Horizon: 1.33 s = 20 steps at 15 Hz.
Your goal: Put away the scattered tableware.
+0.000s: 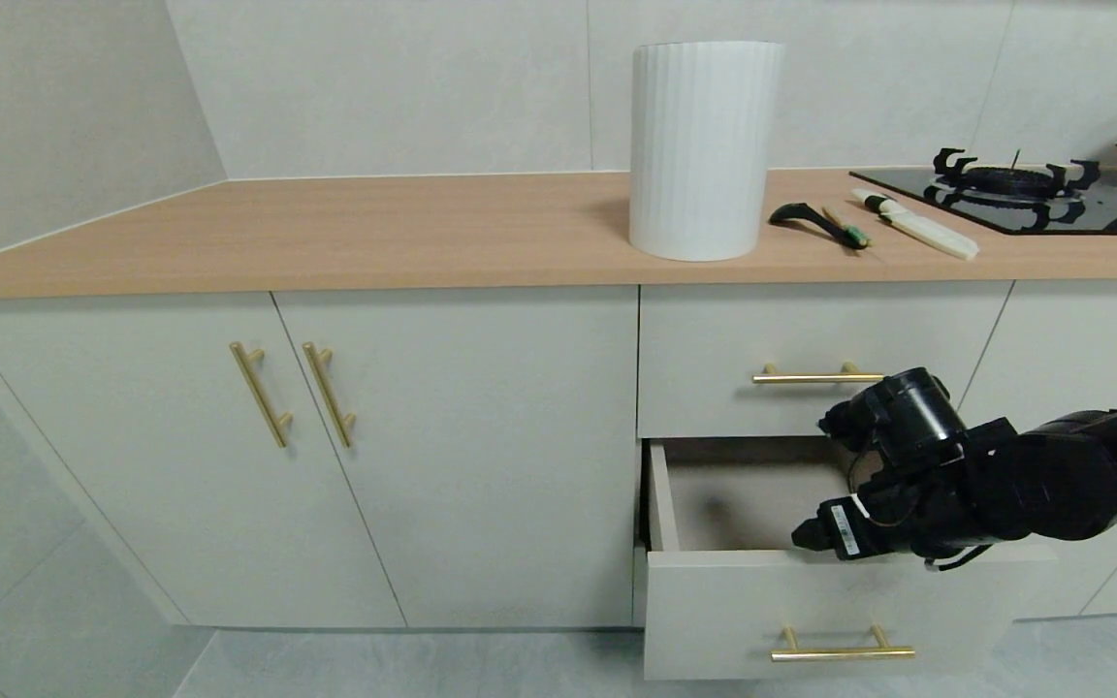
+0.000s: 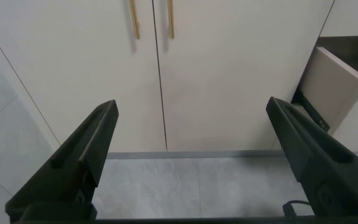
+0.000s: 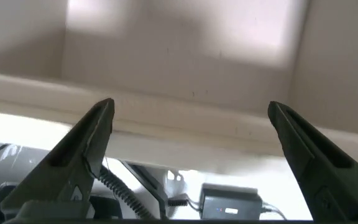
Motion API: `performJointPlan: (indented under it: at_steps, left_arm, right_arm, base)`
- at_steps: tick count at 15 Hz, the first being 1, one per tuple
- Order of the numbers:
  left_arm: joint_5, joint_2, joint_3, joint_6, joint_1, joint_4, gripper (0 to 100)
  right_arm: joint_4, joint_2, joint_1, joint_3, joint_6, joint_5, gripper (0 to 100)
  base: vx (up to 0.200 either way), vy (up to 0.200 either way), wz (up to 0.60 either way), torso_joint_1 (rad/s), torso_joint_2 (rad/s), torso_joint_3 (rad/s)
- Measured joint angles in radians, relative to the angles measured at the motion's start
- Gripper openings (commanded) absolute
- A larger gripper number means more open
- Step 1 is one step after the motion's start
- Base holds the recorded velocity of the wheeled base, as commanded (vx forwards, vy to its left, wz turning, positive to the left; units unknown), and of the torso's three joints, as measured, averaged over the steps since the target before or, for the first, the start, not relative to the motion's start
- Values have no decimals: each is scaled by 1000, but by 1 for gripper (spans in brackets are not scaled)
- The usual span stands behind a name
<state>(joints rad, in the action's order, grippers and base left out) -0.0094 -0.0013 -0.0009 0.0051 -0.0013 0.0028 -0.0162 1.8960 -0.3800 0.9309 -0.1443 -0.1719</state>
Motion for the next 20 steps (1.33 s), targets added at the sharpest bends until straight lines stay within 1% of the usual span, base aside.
performJointPlan:
  at_steps: [5,9,15,16,20]
  left_arm:
    - [0,0,0,0,0,0,100]
    - [0,0,0,0,0,0,100]
    - [0,0,0,-1,0,0,100]
    - [0,0,0,0,0,0,100]
    - [0,0,0,-1,-1,0,100]
  right_arm:
    - [9,0,-8,1,1,0,100]
    - [55,6,-20,5,10,-1,100]
    - [218,-15,-34,7,68,7,100]
    - [274,-24,-42,7,81,8,100]
    - [418,-54,-77,8,150,8,100]
  base:
    - [0,0,0,0,0,0]
    - [0,0,0,0,0,0]
    - [0,0,0,0,0,0]
    - [0,0,0,0,0,0]
    - [0,0,0,0,0,0]
